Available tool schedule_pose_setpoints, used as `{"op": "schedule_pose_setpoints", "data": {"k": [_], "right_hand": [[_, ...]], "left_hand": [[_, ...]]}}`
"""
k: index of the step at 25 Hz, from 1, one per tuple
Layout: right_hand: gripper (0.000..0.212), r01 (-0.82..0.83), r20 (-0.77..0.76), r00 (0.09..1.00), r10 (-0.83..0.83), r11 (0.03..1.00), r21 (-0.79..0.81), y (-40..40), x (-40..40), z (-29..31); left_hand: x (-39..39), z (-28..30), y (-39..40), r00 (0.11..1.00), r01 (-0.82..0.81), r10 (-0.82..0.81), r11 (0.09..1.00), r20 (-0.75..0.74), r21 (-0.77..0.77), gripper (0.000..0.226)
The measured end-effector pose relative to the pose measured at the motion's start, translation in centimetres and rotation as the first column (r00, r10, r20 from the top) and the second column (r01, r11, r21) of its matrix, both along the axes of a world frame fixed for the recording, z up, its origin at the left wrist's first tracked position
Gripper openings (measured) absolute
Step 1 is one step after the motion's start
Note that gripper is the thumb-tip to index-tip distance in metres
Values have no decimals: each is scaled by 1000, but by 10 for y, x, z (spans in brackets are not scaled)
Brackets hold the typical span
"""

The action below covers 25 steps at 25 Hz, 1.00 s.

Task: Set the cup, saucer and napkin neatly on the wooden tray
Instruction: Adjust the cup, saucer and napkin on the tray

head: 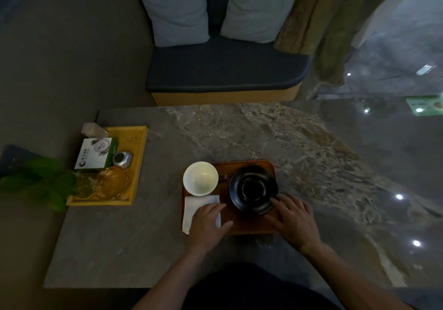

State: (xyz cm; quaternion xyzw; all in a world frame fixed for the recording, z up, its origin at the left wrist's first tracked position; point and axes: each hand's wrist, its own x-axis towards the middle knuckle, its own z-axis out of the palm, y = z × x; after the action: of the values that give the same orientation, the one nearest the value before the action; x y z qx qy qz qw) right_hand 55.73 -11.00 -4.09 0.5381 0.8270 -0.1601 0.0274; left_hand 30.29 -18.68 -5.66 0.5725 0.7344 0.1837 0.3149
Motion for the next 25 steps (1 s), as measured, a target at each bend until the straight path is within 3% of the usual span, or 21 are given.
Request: {"op": "schedule_pose_setpoints", "data": {"k": [5, 12, 19, 25], "right_hand": [[83, 18, 89, 996, -5, 989, -146, 23, 20, -12], [107, -40, 77, 995, 60, 970, -238, 63, 18, -24], [112, -132, 34, 989, 146, 956, -262, 83, 11, -33], [108, -118, 16, 992, 125, 965, -233, 77, 17, -37]], "left_hand": [[17, -4, 23, 993, 25, -32, 998, -111, -66, 80], [39, -12, 38, 982, -58, 21, 980, -190, -190, 103], [44, -13, 45, 975, -114, 65, 967, -210, -227, 106], [44, -13, 44, 975, -126, 75, 963, -210, -237, 106]]}}
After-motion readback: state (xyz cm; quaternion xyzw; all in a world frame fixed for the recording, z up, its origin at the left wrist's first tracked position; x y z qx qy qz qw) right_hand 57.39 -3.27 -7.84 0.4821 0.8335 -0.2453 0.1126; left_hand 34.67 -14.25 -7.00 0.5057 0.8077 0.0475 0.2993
